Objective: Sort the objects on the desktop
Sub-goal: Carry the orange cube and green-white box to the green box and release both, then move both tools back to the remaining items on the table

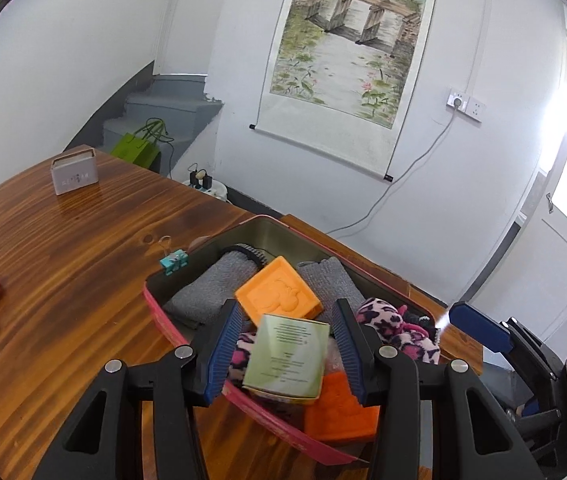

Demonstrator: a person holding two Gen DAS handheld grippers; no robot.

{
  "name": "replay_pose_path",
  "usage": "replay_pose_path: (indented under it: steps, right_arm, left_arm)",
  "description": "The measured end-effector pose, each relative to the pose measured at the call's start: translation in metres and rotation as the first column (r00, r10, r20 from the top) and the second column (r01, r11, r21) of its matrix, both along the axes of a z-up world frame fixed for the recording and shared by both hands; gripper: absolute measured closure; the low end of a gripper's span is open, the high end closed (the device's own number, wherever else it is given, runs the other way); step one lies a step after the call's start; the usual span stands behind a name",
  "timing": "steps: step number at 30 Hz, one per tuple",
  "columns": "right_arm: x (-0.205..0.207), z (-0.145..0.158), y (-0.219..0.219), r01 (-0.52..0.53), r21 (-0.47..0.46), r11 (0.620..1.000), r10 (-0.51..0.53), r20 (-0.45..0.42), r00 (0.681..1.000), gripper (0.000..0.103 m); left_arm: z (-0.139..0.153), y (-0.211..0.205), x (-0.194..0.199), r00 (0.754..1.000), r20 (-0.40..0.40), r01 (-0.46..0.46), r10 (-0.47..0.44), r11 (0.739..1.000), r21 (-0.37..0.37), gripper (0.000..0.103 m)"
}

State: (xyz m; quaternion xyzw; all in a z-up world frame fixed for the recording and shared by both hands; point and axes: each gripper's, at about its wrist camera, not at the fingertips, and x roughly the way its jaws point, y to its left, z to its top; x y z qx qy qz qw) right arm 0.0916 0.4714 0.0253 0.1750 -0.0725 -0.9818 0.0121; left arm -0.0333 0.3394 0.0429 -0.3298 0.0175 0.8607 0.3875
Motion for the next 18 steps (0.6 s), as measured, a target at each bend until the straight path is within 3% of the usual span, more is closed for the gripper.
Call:
replay_pose_path:
  steps: [11, 18]
  right_arm:
    - [-0.009, 0.002, -0.017, -0.012, -0.029, 0.999, 0.013, 0.026, 1.000, 0.033]
    - [-0.029, 0.006, -0.048, -0.062, -0.038, 0.997, 0.063, 0.042, 0.997, 0.032]
  left_arm:
    - [-0.001, -0.047, -0.010, 0.995, 0.006, -0.099, 0.099, 0.995, 0.013, 0.055]
    - [-0.009, -0.099, -0.022, 0.978, 0.021, -0.210, 0.209, 0.978, 0.013, 0.055]
